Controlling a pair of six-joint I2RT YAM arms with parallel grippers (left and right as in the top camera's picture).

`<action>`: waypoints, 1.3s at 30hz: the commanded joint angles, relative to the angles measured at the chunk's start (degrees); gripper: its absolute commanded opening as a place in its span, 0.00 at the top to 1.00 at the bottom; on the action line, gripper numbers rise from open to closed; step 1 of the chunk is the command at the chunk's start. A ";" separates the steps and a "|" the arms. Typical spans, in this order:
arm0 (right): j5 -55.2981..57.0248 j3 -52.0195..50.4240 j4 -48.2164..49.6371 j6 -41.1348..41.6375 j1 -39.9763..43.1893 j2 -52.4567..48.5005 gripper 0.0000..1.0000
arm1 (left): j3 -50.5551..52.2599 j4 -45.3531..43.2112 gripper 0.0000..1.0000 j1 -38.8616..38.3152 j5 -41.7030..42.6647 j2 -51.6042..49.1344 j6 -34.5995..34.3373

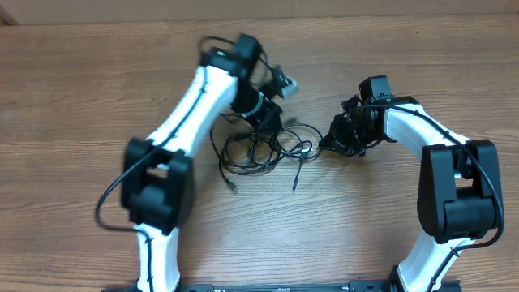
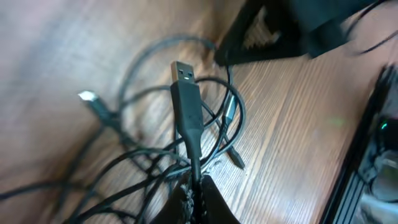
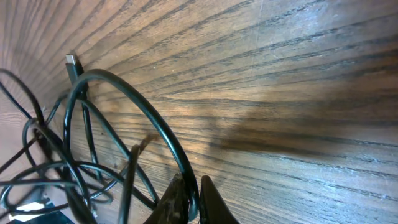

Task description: Untangle cables

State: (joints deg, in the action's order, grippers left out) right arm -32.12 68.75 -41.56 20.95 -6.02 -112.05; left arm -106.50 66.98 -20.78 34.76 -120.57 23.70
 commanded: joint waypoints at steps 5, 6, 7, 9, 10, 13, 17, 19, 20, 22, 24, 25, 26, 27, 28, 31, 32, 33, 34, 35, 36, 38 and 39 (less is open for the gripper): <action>0.57 -0.15 0.17 0.07 -0.07 -0.17 0.95 | -1.03 -0.81 0.96 5.20 -2.34 5.57 -12.17; 0.57 -0.15 0.17 0.04 -0.07 -0.17 0.94 | -1.03 -0.44 0.96 5.66 -4.42 5.55 -14.80; 0.59 -0.15 0.17 0.07 -0.07 -0.17 0.95 | -1.03 0.28 0.96 6.19 -7.45 5.55 -17.92; 0.57 -0.15 0.26 0.07 -0.07 -0.17 0.95 | -1.03 2.25 0.96 6.93 -14.38 5.55 -23.04; 0.57 -0.15 0.37 0.07 -0.07 -0.17 0.95 | -1.03 3.48 0.96 7.19 -17.84 5.55 -25.03; 0.59 -0.15 0.70 0.07 -0.07 -0.17 0.95 | -0.81 7.48 0.96 7.78 -28.85 5.55 -30.45; 0.57 -0.15 0.79 0.07 -0.07 -0.17 0.95 | -0.55 9.99 0.95 7.91 -36.94 5.51 -35.69; 0.57 -0.15 0.76 0.07 -0.07 -0.17 0.95 | -0.48 10.45 0.96 7.93 -38.66 5.51 -37.42; 0.57 -0.15 0.76 0.07 -0.07 -0.17 0.95 | -0.46 10.69 0.95 7.98 -39.58 5.51 -37.99; 0.57 -0.15 0.72 0.07 -0.07 -0.17 0.95 | -0.46 11.28 0.94 8.00 -42.18 5.51 -39.06; 0.57 -0.15 0.61 0.07 -0.07 -0.17 0.95 | -0.46 11.54 0.92 8.00 -43.41 5.51 -39.39; 0.57 -0.15 0.59 0.07 -0.07 -0.17 0.95 | -0.46 11.56 0.89 8.02 -43.36 5.51 -39.39; 0.57 -0.15 0.59 0.07 -0.07 -0.17 0.95 | -0.46 11.52 0.83 8.00 -43.32 5.51 -39.39; 0.57 -0.15 0.59 0.07 -0.07 -0.17 0.95 | -0.46 11.47 0.64 8.00 -43.01 5.51 -39.39; 0.57 -0.15 0.59 0.09 -0.07 -0.17 0.95 | -0.46 11.47 0.42 8.00 -42.45 5.51 -39.39; 0.57 -0.15 0.59 0.09 -0.07 -0.17 0.95 | -0.46 10.84 0.28 7.82 -37.51 5.51 -37.73; 0.57 -0.15 0.57 0.07 -0.07 -0.17 0.94 | -0.46 10.29 0.28 7.72 -34.67 5.51 -35.60; 0.57 -0.15 0.57 0.07 -0.07 -0.17 0.95 | -0.46 9.70 0.27 7.61 -32.02 5.51 -33.14; 0.57 -0.15 0.57 0.07 -0.07 -0.17 0.95 | -0.46 9.01 0.27 7.41 -28.52 5.51 -29.70; 0.57 -0.15 0.57 0.07 -0.07 -0.17 0.95 | -0.46 8.37 0.26 7.21 -25.03 5.51 -26.29; 0.57 -0.15 0.57 0.07 -0.07 -0.17 0.95 | -0.46 7.98 0.25 6.95 -21.99 5.51 -23.65; 0.57 -0.15 0.59 0.07 -0.07 -0.17 0.95 | -0.46 7.58 0.23 6.38 -14.97 5.51 -18.34; 0.57 -0.15 0.59 0.07 -0.07 -0.17 0.95 | -0.46 7.61 0.22 6.08 -11.96 5.51 -15.74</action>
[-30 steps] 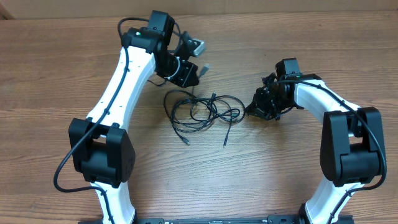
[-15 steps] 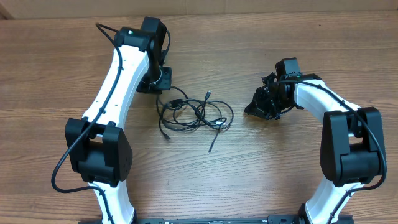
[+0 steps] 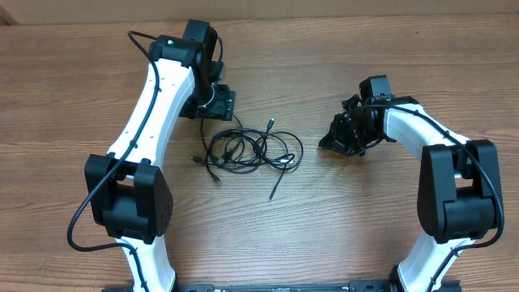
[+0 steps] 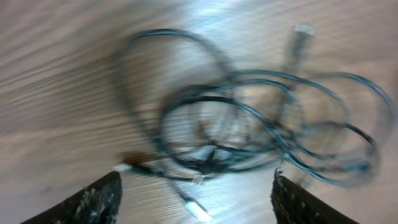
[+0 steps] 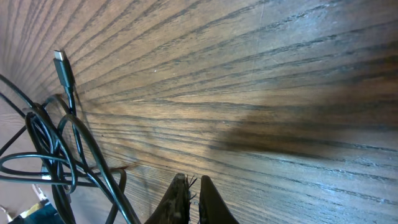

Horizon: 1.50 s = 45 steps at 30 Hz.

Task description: Untangle cables

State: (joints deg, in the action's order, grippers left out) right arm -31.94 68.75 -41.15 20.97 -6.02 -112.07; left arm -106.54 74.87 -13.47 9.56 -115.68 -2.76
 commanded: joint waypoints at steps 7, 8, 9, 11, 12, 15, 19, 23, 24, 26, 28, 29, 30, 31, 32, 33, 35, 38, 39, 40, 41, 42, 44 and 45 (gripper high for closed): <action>0.39 -0.15 0.17 0.04 -0.07 -0.15 0.94 | 0.31 -0.44 0.40 -6.12 20.46 0.59 28.28; 0.39 -0.15 0.17 0.07 -0.07 -0.15 0.94 | 0.70 -0.66 0.46 -6.91 20.22 0.59 30.58; 0.39 -0.15 0.17 0.04 -0.07 -0.15 0.94 | 1.22 -1.18 0.53 -7.80 19.80 0.59 33.16; 0.39 -0.15 0.17 0.04 -0.07 -0.15 0.94 | 2.58 -2.89 0.50 -9.20 18.10 0.55 34.45; 0.39 -0.15 0.15 0.04 -0.07 -0.15 0.94 | 3.06 -3.85 0.47 -9.68 16.96 0.35 33.18; 0.39 -0.15 0.15 0.04 -0.07 -0.15 0.94 | 3.43 -5.09 0.46 -10.60 15.34 -0.87 27.78; 0.39 -0.15 0.20 0.04 -0.07 -0.15 0.94 | 3.65 -4.48 0.50 -11.32 15.34 -3.19 31.58; 0.39 -0.15 0.17 0.04 -0.07 -0.15 0.94 | 3.74 -2.19 0.48 -11.15 14.03 -5.20 42.07; 0.39 -0.15 0.17 0.04 -0.07 -0.15 0.94 | 3.76 -1.64 0.53 -10.95 13.55 -5.64 45.51; 0.39 -0.15 0.17 0.04 -0.07 -0.15 0.94 | 3.76 -0.74 0.55 -10.45 13.57 -6.03 50.01; 0.39 -0.15 0.17 0.04 -0.07 -0.15 0.94 | 3.76 -0.55 0.53 -9.92 13.57 -6.43 52.94; 0.39 -0.15 0.17 0.04 -0.07 -0.15 0.93 | 3.76 -0.50 0.52 -9.75 13.64 -6.54 54.23; 0.39 -0.15 0.20 0.04 -0.07 -0.15 0.93 | 3.80 -0.59 0.51 -9.60 13.86 -6.80 55.52; 0.39 -0.15 0.22 0.04 -0.07 -0.15 0.93 | 3.87 -0.57 0.50 -9.55 14.25 -6.86 56.50; 0.39 -0.15 0.31 0.04 -0.07 -0.15 0.93 | 4.13 -0.74 0.49 -9.53 14.53 -6.97 57.22; 0.39 -0.15 0.37 0.04 -0.07 -0.15 0.93 | 4.44 -0.79 0.48 -9.55 14.75 -6.97 58.23; 0.39 -0.15 0.42 0.04 -0.07 -0.15 0.90 | 5.29 -1.20 0.53 -9.55 14.71 -6.99 60.26; 0.39 -0.15 0.39 0.04 -0.07 -0.15 0.89 | 7.76 -3.82 0.60 -9.68 14.67 -6.99 60.72; 0.39 -0.15 0.42 0.04 -0.07 -0.15 0.89 | 8.44 -4.42 0.62 -9.68 14.67 -6.99 60.72; 0.39 -0.15 0.42 0.04 -0.07 -0.15 0.89 | 9.35 -5.03 0.64 -9.68 14.67 -6.99 60.92; 0.39 -0.15 0.39 0.04 -0.07 -0.15 0.89 | 9.88 -5.22 0.65 -9.68 14.69 -6.99 61.20; 0.39 -0.15 0.39 0.04 -0.07 -0.15 0.88 | 10.29 -5.29 0.66 -9.68 14.69 -6.99 61.59; 0.42 -0.15 0.44 0.04 -0.07 -0.15 0.88 | 10.80 -5.35 0.67 -9.64 14.69 -6.99 62.51; 0.42 -0.15 0.52 0.04 -0.07 -0.15 0.88 | 10.82 -5.38 0.67 -9.60 14.71 -6.99 62.64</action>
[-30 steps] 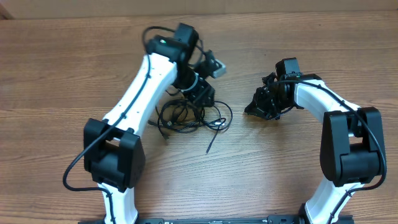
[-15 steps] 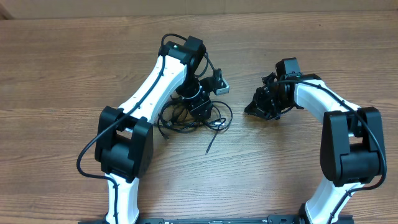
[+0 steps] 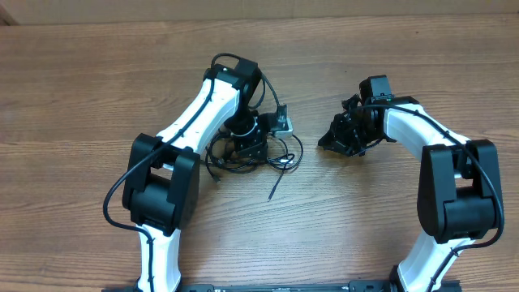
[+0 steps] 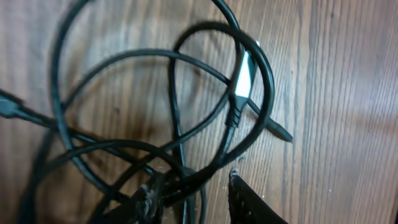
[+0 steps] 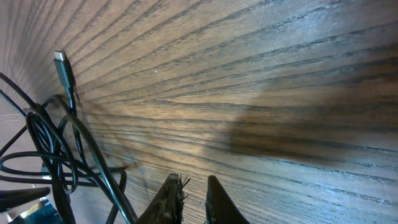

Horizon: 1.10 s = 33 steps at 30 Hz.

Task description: Untangle cables

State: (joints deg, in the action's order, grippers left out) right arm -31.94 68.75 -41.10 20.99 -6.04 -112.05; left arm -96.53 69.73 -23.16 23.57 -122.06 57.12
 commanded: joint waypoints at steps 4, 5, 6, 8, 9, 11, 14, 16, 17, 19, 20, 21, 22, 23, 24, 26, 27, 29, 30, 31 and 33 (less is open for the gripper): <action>0.39 -0.15 0.81 0.02 -0.04 -0.17 0.88 | 0.83 -0.46 0.62 0.11 1.99 -0.63 2.71; 0.39 -0.15 0.81 0.02 -0.04 -0.17 0.87 | 0.92 -0.39 0.59 0.11 1.92 -0.79 2.75; 0.39 -0.15 0.79 0.02 -0.04 -0.17 0.87 | 1.03 -0.35 0.57 0.09 1.92 -0.87 3.10; 0.39 -0.15 0.74 0.02 -0.04 -0.17 0.87 | 1.64 -0.37 0.55 0.11 1.90 -1.31 4.04; 0.39 -0.15 0.76 0.02 -0.04 -0.17 0.87 | 2.10 -0.44 0.55 0.11 1.92 -1.57 4.39; 0.39 -0.15 0.76 0.02 -0.04 -0.17 0.87 | 2.89 -0.72 0.57 0.11 1.90 -2.12 4.63; 0.39 -0.15 0.79 0.02 -0.04 -0.17 0.87 | 3.63 -1.27 0.62 0.11 1.92 -2.78 4.61; 0.39 -0.15 0.76 0.02 -0.04 -0.17 0.87 | 3.63 -1.53 0.67 0.11 1.99 -2.80 4.57; 0.39 -0.15 0.76 0.02 -0.04 -0.17 0.87 | 3.61 -1.68 0.69 0.11 1.99 -2.75 4.55; 0.39 -0.15 0.76 0.02 -0.04 -0.17 0.87 | 3.28 -1.86 0.77 0.02 1.97 -2.75 4.11; 0.39 -0.15 0.76 0.02 -0.04 -0.17 0.87 | 3.21 -2.16 0.84 0.02 1.97 -2.75 3.63; 0.39 -0.15 0.76 0.02 -0.04 -0.17 0.87 | 2.95 -2.34 0.95 0.00 1.97 -2.75 2.62; 0.39 -0.15 0.74 0.02 -0.04 -0.17 0.87 | 2.58 -2.29 0.96 0.00 1.97 -2.75 1.73; 0.37 -0.15 0.76 0.02 -0.04 -0.17 0.87 | 2.40 -2.29 0.96 0.00 1.97 -2.75 1.07; 0.35 -0.15 0.74 0.02 -0.04 -0.17 0.86 | 2.10 -2.21 0.96 0.00 1.95 -2.75 0.59; -0.24 -0.15 0.52 0.02 -0.04 -0.17 0.80 | 1.14 -2.05 0.96 0.00 1.95 -2.75 -1.75; -1.09 -0.15 0.31 0.02 -0.04 -0.17 0.78 | 0.50 -1.97 0.96 0.00 1.95 -2.75 -3.45; -3.54 -0.15 0.09 0.02 -0.04 -0.17 0.72 | -1.36 -1.03 0.96 0.00 1.95 -2.75 -5.73; -5.75 -0.15 0.09 0.02 -0.04 -0.17 0.70 | -2.54 -0.44 0.96 0.00 1.97 -2.75 -6.49; -7.15 -0.15 0.11 0.02 -0.04 -0.17 0.69 | -3.32 0.02 0.96 0.00 1.99 -2.75 -6.97; -10.27 -0.15 0.13 0.02 -0.04 -0.17 0.65 | -5.20 1.07 0.96 0.00 1.97 -2.75 -7.50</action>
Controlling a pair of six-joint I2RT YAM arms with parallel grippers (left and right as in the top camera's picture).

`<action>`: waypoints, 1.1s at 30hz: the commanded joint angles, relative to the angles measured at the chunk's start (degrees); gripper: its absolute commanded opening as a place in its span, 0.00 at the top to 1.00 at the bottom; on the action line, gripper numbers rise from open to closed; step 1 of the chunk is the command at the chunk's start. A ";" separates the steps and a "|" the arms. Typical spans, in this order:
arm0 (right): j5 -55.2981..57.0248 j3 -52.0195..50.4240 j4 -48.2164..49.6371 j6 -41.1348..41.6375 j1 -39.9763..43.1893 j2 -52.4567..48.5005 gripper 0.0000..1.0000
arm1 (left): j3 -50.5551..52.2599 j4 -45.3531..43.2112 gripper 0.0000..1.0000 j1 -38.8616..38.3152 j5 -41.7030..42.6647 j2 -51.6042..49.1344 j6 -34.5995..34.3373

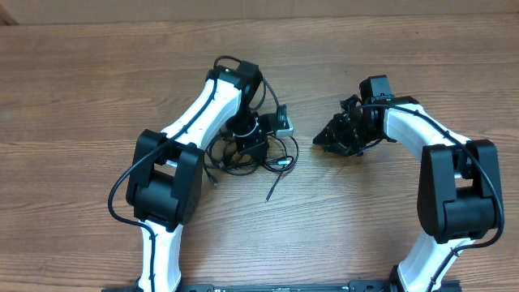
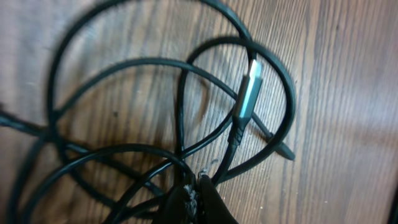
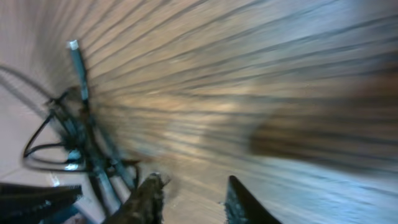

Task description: Untangle cables

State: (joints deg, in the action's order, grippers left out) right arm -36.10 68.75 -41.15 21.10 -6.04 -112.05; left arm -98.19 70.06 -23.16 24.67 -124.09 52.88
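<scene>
A tangle of black cables [image 1: 251,152] lies on the wooden table [image 1: 97,97] at its middle. My left gripper [image 1: 247,142] is down in the tangle, shut on a cable strand [image 2: 186,180]. One metal-tipped plug [image 2: 247,93] lies across the loops, and a loose cable end [image 1: 276,185] trails toward the front. My right gripper [image 1: 324,139] is open to the right of the tangle, apart from it, nothing between its fingers [image 3: 149,193]. The right wrist view is blurred; another plug [image 3: 76,56] shows at its left.
The left arm [image 1: 195,105] reaches from the front left over the tangle. The right arm [image 1: 430,154] bends in from the right side. The table's far edge [image 1: 259,18] runs along the back.
My left gripper has shut on a cable strand in the tangle, where its fingers stood apart over it. My right gripper has opened wider and shifted slightly left.
My left gripper held a plug raised over the tangle while the right was shut on a cable loop. Then the left stood open at the back left and the right held nothing. The left came down into the tangle, and now it grips a strand.
</scene>
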 commanded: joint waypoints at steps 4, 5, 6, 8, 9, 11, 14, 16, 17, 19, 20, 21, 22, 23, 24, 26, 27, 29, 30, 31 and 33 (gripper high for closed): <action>-11.50 -0.15 0.17 -0.09 -0.11 -0.17 0.61 | -5.07 1.66 0.96 0.00 0.85 -0.72 -3.23; -12.35 -0.15 0.17 -0.09 -0.22 -0.17 0.60 | -5.07 1.70 0.96 0.00 0.85 -0.72 -3.23; -12.87 -0.15 0.17 -0.09 -0.35 -0.17 0.59 | -5.07 1.99 0.96 0.00 0.85 -0.72 -3.23; -12.87 -0.15 0.17 -0.07 -0.44 -0.17 0.58 | -5.07 3.06 0.96 0.00 0.68 -0.72 -3.15; -12.87 -0.15 0.17 -0.07 -0.48 -0.17 0.58 | -5.07 3.78 0.92 0.00 -0.02 -0.72 -3.15; -12.87 -0.15 0.17 -0.07 -0.48 -0.17 0.57 | -5.05 4.83 0.75 0.00 -2.27 -0.72 -2.97; -12.83 -0.15 0.17 -0.07 -0.48 -0.17 0.57 | -4.98 6.25 0.66 0.00 -4.09 -0.74 0.33; -12.81 -0.15 0.17 -0.09 -0.48 -0.17 0.57 | -4.26 6.43 0.55 0.00 -3.85 -0.74 3.52; -12.81 -0.15 0.17 -0.09 -0.48 -0.17 0.57 | -3.80 6.40 0.50 0.00 -3.41 -0.74 5.05; -12.59 -0.15 0.17 -0.09 -0.48 -0.17 0.56 | -2.64 6.10 0.42 0.00 -1.62 -0.74 7.87; -12.35 -0.15 0.17 -0.09 -0.48 -0.17 0.56 | -2.01 5.75 0.40 0.00 -0.26 -0.74 9.53; -11.91 -0.15 0.17 -0.09 -0.48 -0.17 0.56 | -1.29 4.81 0.39 0.00 0.94 -0.74 10.58; -11.52 -0.15 0.20 -0.07 -0.48 -0.17 0.56 | -0.59 3.45 0.38 0.00 1.40 -0.74 10.60; -11.08 -0.15 0.20 -0.07 -0.48 -0.17 0.56 | 0.26 1.70 0.38 0.00 1.51 -0.74 10.56; -10.86 -0.15 0.20 -0.09 -0.48 -0.17 0.56 | 1.05 0.31 0.39 0.00 1.51 -0.74 10.56; -10.64 -0.15 0.20 -0.07 -0.48 -0.17 0.56 | 2.84 -2.54 0.41 0.00 1.51 -0.74 10.56; -10.67 -0.15 0.20 -0.09 -0.48 -0.17 0.56 | 3.45 -3.30 0.41 0.00 1.53 -0.74 10.58; -10.67 -0.15 0.17 -0.07 -0.48 -0.17 0.56 | 4.22 -3.96 0.43 0.00 1.84 -0.74 10.58; -10.64 -0.15 0.17 -0.07 -0.48 -0.17 0.56 | 4.31 -3.96 0.44 0.00 2.14 -0.74 10.58; -10.64 -0.15 0.17 -0.09 -0.48 -0.17 0.56 | 4.31 -3.98 0.45 0.00 2.21 -0.74 10.58; -10.14 -0.15 0.17 -0.07 -0.48 -0.17 0.55 | 4.31 -3.96 0.45 0.00 2.21 -0.74 10.56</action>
State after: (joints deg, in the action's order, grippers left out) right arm -47.03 68.75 -41.19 21.02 -6.15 -112.05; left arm -94.13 66.17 -23.16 24.95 -124.16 61.76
